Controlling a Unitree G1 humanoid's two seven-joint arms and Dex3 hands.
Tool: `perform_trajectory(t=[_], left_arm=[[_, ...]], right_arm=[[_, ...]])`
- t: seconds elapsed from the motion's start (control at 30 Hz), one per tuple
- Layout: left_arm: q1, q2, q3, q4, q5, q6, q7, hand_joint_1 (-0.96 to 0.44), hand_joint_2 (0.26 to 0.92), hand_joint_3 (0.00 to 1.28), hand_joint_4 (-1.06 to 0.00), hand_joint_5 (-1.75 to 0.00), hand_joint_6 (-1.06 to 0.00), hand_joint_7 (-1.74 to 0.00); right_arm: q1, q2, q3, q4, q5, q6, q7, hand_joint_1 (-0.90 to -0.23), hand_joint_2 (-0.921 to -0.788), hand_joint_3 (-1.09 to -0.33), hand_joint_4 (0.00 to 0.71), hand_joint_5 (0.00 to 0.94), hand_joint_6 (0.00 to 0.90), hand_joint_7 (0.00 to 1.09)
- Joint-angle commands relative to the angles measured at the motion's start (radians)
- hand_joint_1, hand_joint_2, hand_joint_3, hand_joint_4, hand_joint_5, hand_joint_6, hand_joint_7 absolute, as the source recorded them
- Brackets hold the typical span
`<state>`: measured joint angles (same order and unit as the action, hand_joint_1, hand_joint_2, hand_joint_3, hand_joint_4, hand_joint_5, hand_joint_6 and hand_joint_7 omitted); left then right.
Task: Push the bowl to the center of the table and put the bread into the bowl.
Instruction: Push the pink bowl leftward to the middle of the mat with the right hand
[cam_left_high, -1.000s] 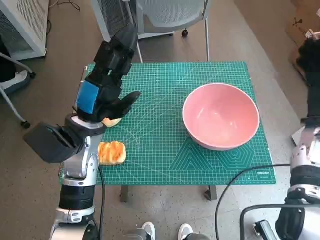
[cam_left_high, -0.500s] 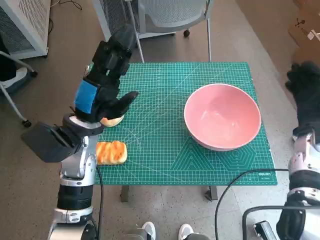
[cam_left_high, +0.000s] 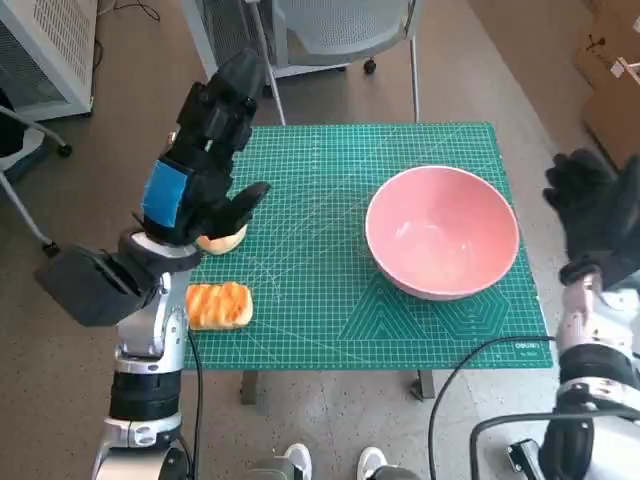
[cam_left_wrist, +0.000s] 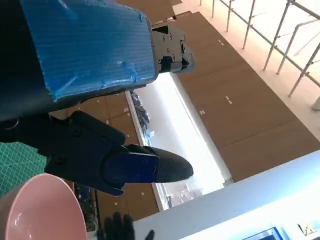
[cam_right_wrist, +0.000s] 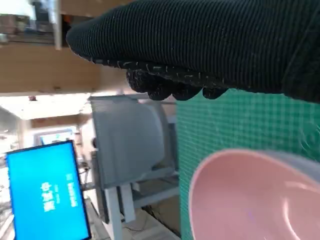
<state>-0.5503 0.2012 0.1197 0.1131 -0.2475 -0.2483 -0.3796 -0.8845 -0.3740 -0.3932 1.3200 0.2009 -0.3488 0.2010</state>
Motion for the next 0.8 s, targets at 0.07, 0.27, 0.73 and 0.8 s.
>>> perform_trajectory(t=[0.07, 0.27, 0.73, 0.8], left_arm=[[0.014, 0.02, 0.007, -0.021, 0.005, 0.008, 0.002, -0.56, 0.908, 0.33, -0.04, 0.0, 0.0, -0.43], [0.019, 0.029, 0.009, -0.03, 0.012, 0.011, 0.007, -0.56, 0.907, 0.33, -0.04, -0.01, 0.0, -0.43], [0.04, 0.043, 0.015, -0.059, 0.019, 0.019, 0.025, -0.58, 0.913, 0.33, -0.05, -0.01, 0.0, -0.43], [0.043, 0.044, 0.016, -0.063, 0.02, 0.02, 0.028, -0.58, 0.913, 0.33, -0.05, -0.01, 0.0, -0.43]], right_arm=[[0.011, 0.054, 0.003, 0.014, -0.016, 0.017, -0.011, -0.569, -0.921, -0.848, 0.347, 0.024, 0.483, 0.03], [0.001, 0.089, 0.02, 0.012, -0.039, 0.009, -0.006, -0.574, -0.921, -0.845, 0.355, 0.02, 0.484, 0.03], [-0.034, 0.174, 0.042, 0.01, -0.06, -0.001, 0.024, -0.541, -0.921, -0.865, 0.325, 0.002, 0.435, 0.0], [-0.039, 0.184, 0.048, 0.01, -0.065, -0.002, 0.022, -0.544, -0.921, -0.866, 0.324, 0.002, 0.434, 0.0]])
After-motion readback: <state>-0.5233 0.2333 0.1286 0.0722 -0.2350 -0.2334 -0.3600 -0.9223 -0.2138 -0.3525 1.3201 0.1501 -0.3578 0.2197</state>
